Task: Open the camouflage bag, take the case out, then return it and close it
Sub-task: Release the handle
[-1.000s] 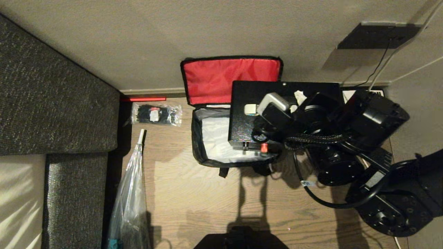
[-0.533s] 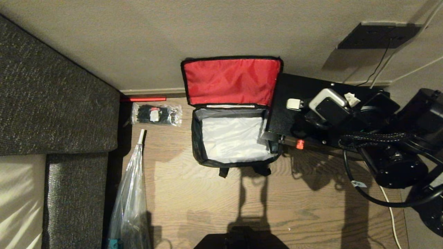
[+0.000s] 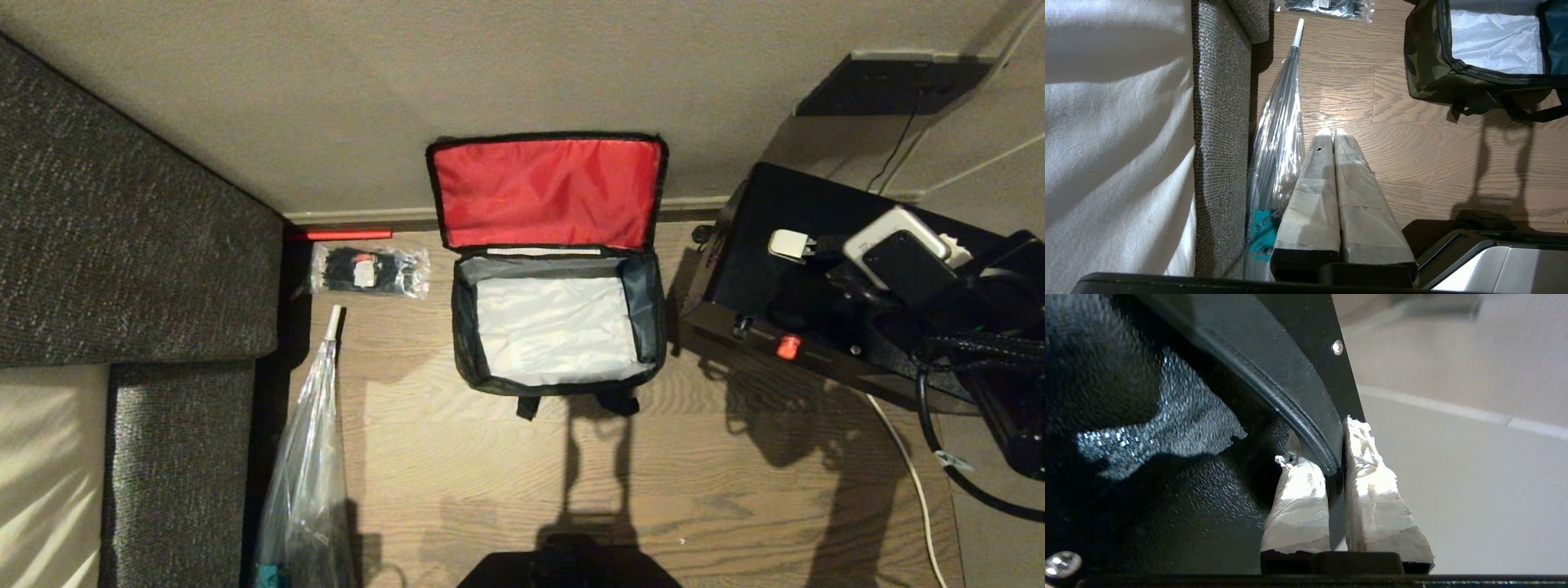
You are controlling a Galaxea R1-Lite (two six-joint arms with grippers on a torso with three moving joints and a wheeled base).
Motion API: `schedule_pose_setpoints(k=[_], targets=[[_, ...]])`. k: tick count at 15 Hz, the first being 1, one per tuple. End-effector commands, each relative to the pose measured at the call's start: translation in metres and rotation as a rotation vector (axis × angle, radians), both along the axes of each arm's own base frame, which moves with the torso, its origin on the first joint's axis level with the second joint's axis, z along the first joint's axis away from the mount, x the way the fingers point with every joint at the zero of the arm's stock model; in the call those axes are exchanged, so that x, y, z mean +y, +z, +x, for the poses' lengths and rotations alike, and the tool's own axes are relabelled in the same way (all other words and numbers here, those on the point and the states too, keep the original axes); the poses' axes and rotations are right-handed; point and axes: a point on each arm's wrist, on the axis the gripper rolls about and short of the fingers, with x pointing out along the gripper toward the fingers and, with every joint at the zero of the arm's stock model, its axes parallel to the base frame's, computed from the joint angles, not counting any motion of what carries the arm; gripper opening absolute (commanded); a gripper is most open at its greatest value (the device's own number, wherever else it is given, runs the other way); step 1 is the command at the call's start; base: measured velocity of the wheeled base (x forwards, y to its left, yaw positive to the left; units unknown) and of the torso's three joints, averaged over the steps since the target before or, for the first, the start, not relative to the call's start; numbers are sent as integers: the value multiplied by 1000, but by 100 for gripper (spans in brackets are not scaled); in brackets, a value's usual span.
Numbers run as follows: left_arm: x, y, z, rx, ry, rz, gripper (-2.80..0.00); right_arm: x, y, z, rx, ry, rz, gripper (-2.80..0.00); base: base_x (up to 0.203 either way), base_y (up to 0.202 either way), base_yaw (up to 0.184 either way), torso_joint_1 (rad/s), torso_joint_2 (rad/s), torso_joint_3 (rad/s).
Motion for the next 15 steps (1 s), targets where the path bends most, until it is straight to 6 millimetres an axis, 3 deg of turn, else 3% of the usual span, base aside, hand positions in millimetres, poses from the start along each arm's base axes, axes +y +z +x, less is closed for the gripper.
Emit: schedule_pose_setpoints(k=[1,8,15], targets=[[0,-1,0,1,1,0,-280,-13,-2,0,10,-62,-1,-280,0,0,0,0,0,0],[0,-1,0,1,1,0,-280,-20,-41,48,142,-149,23,-280,0,0,0,0,0,0],[0,-1,0,1,1,0,-280,-3,-95,109,232,-155,87,-280,0,0,0,0,0,0]])
